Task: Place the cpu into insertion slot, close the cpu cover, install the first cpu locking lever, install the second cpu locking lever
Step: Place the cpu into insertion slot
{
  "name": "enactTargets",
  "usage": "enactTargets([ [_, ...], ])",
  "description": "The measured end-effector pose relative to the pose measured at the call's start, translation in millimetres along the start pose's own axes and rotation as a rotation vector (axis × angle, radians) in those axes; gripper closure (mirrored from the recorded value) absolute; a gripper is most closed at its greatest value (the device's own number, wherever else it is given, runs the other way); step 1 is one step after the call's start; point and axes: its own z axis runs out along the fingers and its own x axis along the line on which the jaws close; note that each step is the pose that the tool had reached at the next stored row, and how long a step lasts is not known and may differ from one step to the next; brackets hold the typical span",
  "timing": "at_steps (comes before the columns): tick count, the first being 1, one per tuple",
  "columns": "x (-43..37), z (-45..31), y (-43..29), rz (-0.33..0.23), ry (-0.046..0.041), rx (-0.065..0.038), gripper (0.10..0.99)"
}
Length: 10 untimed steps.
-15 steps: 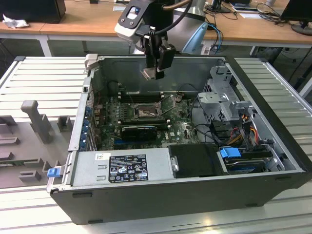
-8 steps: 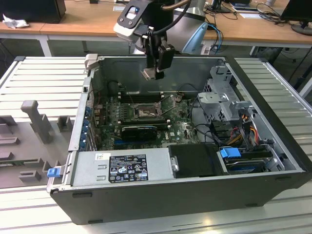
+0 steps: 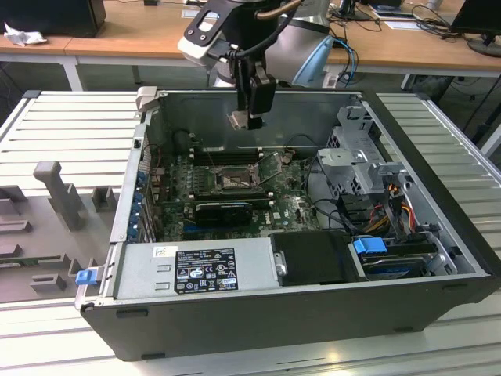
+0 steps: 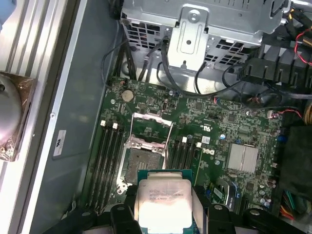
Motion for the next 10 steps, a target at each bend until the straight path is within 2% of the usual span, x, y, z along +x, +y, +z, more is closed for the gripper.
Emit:
enactTargets([
  [10, -0.1, 5.5, -0.3, 0.008, -0.0007, 0.0, 0.561],
])
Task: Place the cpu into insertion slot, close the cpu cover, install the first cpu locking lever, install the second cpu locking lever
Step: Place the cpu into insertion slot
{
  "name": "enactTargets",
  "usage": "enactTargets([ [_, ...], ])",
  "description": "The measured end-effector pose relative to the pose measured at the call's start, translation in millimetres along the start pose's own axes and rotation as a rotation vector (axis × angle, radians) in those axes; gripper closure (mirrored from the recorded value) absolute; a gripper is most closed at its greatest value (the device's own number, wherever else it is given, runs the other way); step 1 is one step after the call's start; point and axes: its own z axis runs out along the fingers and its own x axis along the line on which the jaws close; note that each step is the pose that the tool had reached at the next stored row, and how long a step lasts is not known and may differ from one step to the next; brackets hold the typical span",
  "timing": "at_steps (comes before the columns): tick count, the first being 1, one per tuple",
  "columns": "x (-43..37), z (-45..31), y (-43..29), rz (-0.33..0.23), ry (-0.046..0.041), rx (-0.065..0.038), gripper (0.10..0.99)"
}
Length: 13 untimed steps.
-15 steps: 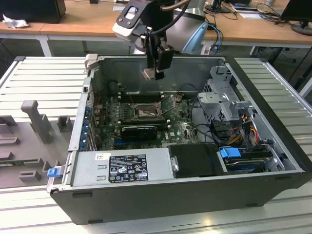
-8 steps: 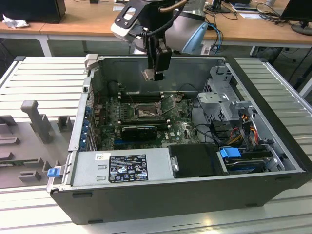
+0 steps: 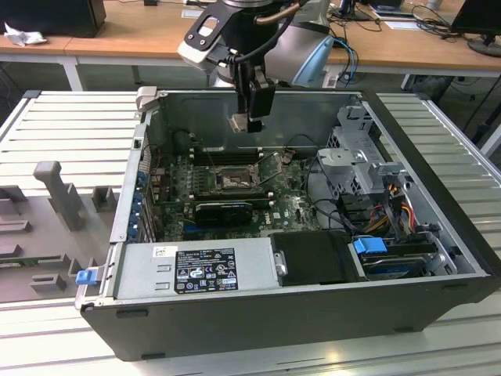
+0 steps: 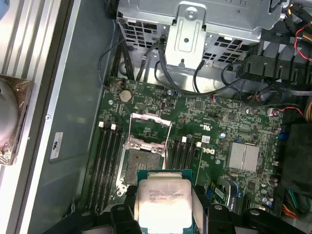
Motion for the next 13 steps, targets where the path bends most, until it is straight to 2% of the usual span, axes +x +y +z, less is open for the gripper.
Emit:
enactTargets([
  [13, -0.2, 9.2, -0.8, 0.001, 0.0, 0.0, 0.561],
])
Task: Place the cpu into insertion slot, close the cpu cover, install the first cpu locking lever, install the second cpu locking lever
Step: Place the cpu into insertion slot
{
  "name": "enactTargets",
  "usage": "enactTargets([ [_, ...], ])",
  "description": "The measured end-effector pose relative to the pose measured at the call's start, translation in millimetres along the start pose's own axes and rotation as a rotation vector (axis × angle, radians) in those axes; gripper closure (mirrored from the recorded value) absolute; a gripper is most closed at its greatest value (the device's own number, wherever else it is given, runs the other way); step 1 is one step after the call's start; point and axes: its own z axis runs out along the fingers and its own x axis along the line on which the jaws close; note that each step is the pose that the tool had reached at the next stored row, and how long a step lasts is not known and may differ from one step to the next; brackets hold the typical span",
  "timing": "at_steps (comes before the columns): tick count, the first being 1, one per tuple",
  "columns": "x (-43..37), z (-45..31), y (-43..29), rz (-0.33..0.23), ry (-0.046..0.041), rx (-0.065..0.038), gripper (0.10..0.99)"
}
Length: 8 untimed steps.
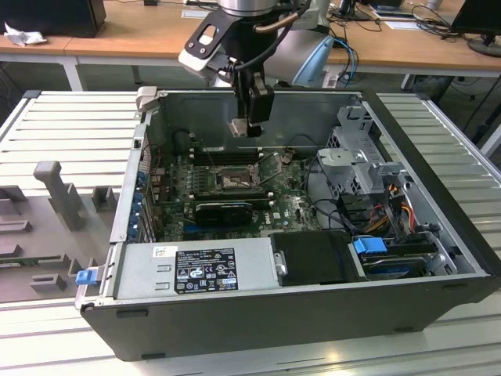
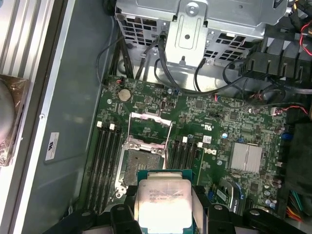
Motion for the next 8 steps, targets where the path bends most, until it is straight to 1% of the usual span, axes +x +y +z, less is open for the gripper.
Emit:
enactTargets([
  [8, -0.1, 2.9, -0.3, 0.0, -0.0002, 0.0, 0.561],
])
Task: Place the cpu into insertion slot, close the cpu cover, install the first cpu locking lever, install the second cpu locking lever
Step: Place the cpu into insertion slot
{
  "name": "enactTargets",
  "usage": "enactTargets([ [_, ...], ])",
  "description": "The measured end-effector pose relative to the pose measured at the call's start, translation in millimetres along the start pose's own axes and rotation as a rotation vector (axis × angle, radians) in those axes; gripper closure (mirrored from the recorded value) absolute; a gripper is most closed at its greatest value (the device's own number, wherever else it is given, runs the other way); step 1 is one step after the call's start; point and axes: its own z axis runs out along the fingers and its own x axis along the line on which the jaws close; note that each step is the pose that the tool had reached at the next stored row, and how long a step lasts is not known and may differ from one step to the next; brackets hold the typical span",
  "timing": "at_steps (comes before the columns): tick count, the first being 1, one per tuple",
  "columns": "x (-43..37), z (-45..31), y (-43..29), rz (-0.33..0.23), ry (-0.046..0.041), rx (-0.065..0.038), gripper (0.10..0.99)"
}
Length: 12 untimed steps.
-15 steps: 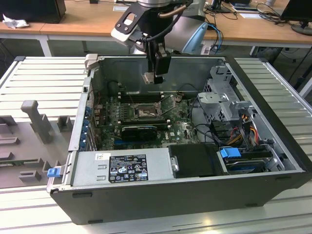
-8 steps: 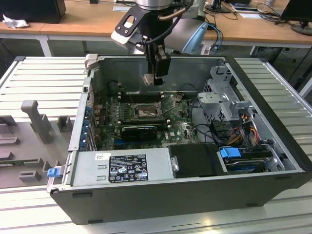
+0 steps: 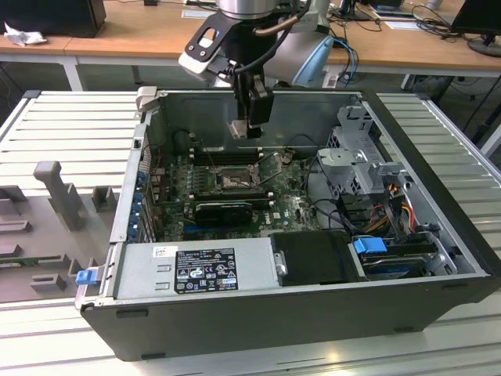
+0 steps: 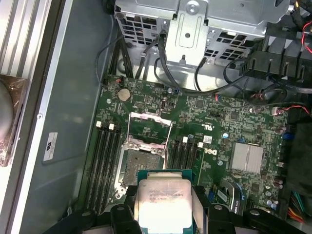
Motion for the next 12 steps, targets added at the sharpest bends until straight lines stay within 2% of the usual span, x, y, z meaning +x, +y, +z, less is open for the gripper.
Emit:
enactTargets([
  [12, -0.2, 6.2, -0.5, 0.001, 0.0, 0.0, 0.561],
])
